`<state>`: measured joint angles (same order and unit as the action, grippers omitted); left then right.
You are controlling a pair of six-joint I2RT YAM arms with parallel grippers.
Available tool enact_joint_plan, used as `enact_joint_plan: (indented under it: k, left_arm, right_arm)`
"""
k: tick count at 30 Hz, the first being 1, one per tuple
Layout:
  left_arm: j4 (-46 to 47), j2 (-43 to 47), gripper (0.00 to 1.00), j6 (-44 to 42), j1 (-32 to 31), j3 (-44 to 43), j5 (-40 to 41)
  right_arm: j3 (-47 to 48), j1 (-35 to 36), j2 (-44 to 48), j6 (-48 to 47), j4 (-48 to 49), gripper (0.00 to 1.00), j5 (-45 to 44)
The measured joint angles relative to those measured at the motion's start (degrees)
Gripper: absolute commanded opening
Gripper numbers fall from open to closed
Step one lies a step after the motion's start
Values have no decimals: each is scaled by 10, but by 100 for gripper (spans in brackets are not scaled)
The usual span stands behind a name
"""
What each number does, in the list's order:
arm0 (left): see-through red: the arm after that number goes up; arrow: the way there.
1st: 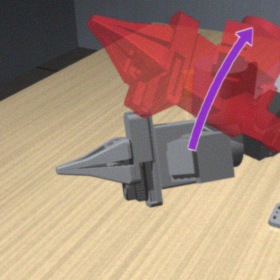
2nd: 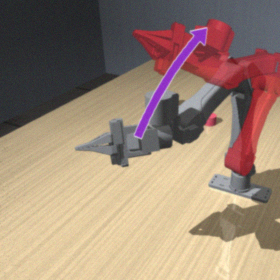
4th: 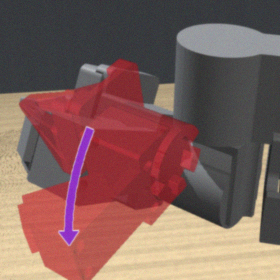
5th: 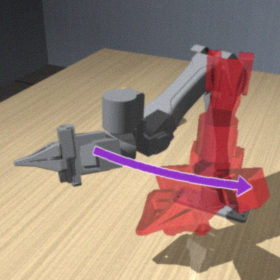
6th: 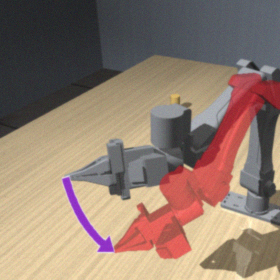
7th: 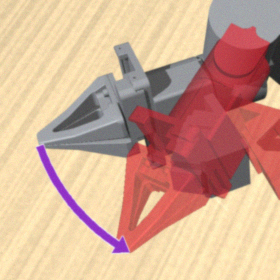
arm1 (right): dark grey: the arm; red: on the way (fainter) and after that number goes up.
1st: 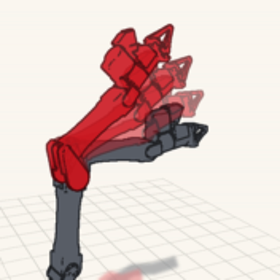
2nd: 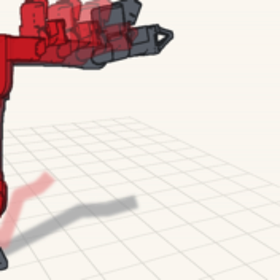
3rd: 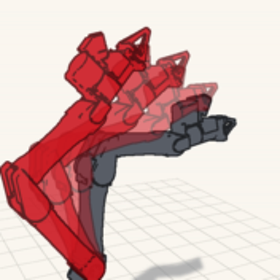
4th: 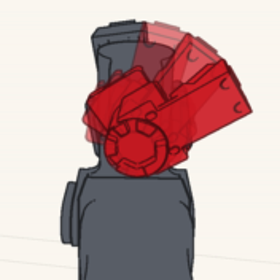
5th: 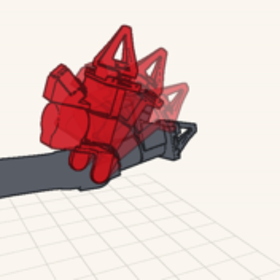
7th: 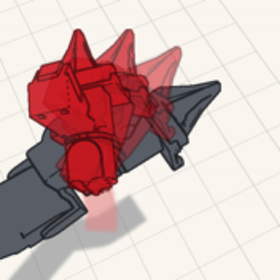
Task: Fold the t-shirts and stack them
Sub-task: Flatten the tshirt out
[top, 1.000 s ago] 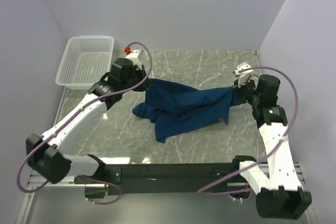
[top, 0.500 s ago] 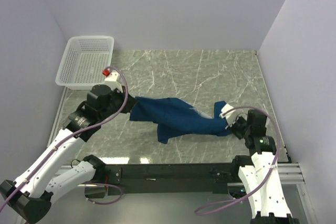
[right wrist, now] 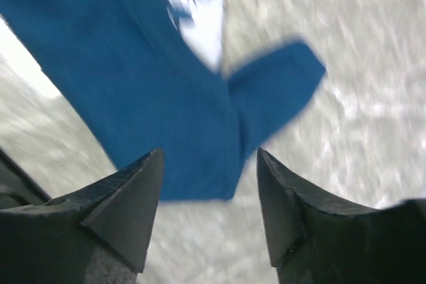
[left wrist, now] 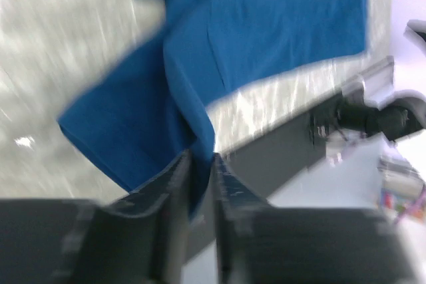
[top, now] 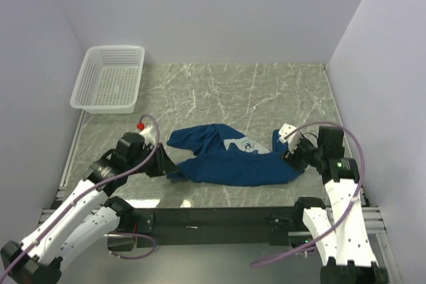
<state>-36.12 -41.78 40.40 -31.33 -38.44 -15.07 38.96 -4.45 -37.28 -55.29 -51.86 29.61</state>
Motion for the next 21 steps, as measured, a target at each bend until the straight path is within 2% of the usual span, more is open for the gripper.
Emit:
enact_joint_plan:
  k: [4,7,10,12,13,14,16,21]
  left_arm:
    - [-24,94,29,55,0,72,-50]
    - [-22,120,27,75,0,82,-73]
    - [0,107,22,87,0,94,-95]
    - [4,93,29,89,0,102,-101]
    - [3,89,35,88,0,103,-102]
    - [4,84,49,88,0,103,-101]
    - [10,78,58,84,0,102,-96]
    - [32,20,63,80,-1,72,-86]
  right_arm:
    - [45,17,-92,25,3,67,96]
    - [78,103,-202,52,13,67,123]
    - [98,193,-304,91,49,67,115]
    - [107,236,-347,106,71,67,103]
    - [113,254,-363,109,81,67,94]
    - [123,268,-381,112,87,66,84]
    - [145,280,-412,116,101,62,68]
    - [163,275,-446,134,129,61,10]
